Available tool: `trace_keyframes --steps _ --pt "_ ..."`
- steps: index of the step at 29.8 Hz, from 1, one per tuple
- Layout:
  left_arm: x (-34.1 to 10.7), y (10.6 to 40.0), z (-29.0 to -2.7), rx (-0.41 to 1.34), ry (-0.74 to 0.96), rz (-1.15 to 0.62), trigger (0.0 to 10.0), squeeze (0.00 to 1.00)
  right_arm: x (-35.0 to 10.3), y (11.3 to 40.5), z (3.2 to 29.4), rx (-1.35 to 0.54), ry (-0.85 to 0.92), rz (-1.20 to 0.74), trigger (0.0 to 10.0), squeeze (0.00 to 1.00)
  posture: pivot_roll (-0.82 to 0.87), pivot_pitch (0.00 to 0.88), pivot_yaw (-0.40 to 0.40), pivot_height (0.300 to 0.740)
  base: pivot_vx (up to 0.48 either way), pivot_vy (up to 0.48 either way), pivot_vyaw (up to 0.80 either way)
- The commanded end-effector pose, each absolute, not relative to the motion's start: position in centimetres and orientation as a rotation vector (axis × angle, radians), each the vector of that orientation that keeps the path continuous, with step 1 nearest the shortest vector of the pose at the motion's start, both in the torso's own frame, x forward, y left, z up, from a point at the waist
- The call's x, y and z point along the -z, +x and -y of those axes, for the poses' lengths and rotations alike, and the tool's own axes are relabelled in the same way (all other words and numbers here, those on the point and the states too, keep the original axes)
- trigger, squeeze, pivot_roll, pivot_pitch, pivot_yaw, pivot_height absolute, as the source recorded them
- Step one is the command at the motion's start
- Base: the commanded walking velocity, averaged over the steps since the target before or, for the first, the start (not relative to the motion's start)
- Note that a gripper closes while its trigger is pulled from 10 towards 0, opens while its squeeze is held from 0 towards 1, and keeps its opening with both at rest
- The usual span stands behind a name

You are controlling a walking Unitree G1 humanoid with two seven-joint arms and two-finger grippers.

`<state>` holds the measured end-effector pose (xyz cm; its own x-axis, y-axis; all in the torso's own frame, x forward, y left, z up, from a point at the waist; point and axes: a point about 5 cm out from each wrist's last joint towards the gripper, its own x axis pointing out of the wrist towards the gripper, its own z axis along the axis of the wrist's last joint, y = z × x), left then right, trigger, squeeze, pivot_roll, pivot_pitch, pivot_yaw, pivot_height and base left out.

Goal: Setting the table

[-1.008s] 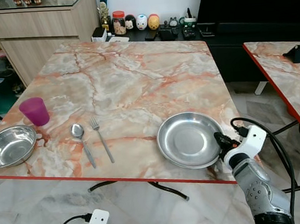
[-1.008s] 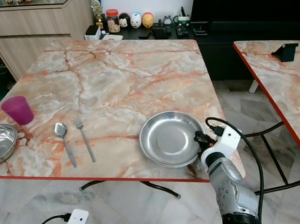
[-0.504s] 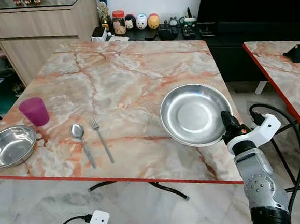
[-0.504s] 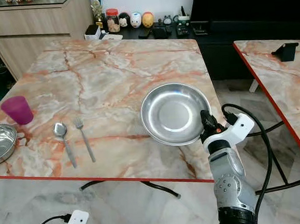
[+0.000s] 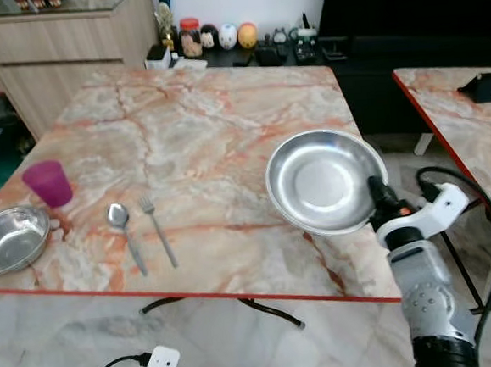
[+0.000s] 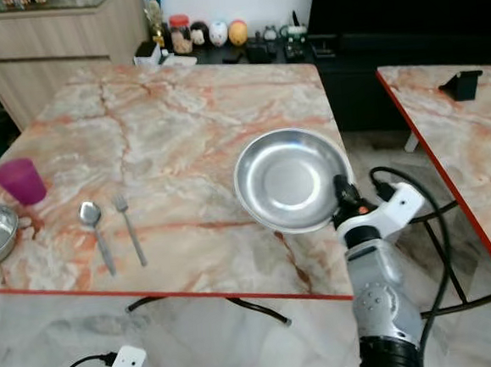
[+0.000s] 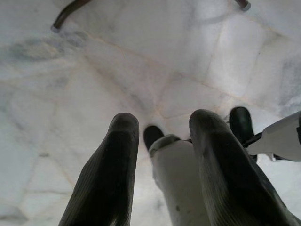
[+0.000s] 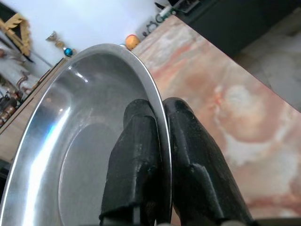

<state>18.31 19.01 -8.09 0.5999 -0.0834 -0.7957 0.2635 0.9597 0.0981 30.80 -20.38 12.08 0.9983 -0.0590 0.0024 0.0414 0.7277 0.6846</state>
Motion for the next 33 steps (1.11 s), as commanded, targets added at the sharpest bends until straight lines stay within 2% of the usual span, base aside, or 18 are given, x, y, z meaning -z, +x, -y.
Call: trace_keyframes --steps 1,33 --pt "8.47 17.56 -19.29 0.200 0.225 -0.944 10.0 0.00 -13.33 31.17 19.99 0.024 0.746 0.068 10.0 0.00 0.02 0.000 -0.049 0.736 0.000 -0.341 0.00" --pt "8.46 17.44 -19.52 0.211 0.222 -0.946 10.0 0.00 -13.52 31.12 19.98 0.023 0.741 0.064 10.0 0.00 0.01 0.000 -0.044 0.736 0.000 -0.340 0.00"
